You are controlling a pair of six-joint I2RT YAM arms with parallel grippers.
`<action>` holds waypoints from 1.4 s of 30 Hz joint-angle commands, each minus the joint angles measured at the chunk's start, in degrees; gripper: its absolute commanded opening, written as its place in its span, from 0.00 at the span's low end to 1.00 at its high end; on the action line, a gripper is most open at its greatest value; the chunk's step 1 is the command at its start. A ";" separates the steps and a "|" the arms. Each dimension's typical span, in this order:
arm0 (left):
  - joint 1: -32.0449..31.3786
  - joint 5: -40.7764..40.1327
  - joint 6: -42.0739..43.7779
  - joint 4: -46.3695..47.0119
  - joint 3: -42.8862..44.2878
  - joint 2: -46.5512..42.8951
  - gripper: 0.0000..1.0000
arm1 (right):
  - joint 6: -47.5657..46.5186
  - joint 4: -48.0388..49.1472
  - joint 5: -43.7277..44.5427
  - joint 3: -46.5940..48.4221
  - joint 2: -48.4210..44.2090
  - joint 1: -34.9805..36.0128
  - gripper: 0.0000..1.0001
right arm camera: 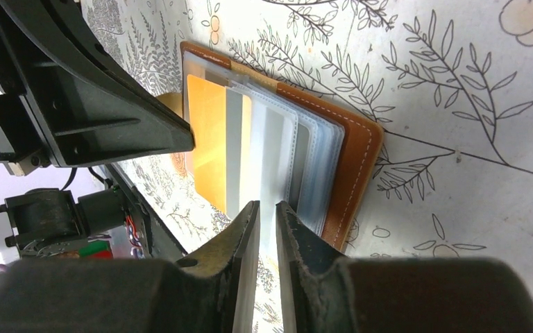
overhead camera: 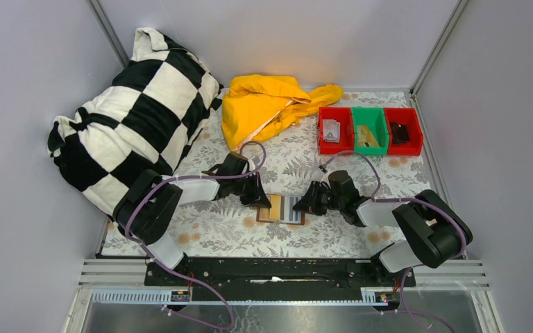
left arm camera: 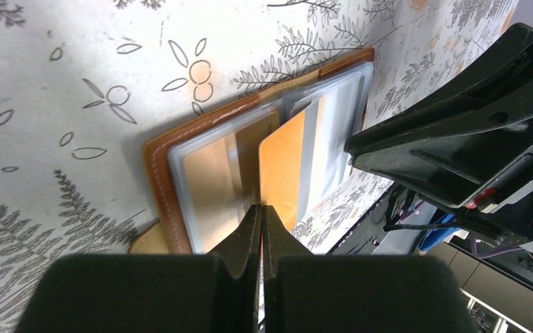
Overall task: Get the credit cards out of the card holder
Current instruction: Remove the credit card from the card holder.
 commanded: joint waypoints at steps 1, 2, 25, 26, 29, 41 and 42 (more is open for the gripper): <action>0.88 1.63 3.06 -1.63 0.25 -2.74 0.00 | -2.34 -9.02 1.14 1.25 -2.30 0.59 0.23; 1.05 1.70 3.12 -1.72 0.12 -2.88 0.00 | -3.37 -10.90 1.06 2.63 -3.30 0.58 0.24; 1.26 4.54 3.16 -0.70 0.34 -2.41 0.00 | -2.02 -5.50 -3.01 7.99 6.12 4.23 0.26; 1.26 5.28 2.72 0.50 0.03 -2.41 0.00 | -1.81 -5.11 -2.95 7.73 6.39 4.20 0.26; 1.22 6.96 1.18 3.37 -0.78 -2.27 0.15 | -1.39 -4.12 -2.91 7.02 6.94 4.29 0.26; 1.18 7.26 0.09 5.08 -1.04 -0.33 0.30 | -0.73 -2.59 -3.71 6.89 8.15 4.41 0.25; 1.18 7.28 -0.01 5.14 -0.98 -0.13 0.28 | -0.85 -2.67 -3.70 6.94 8.20 4.40 0.25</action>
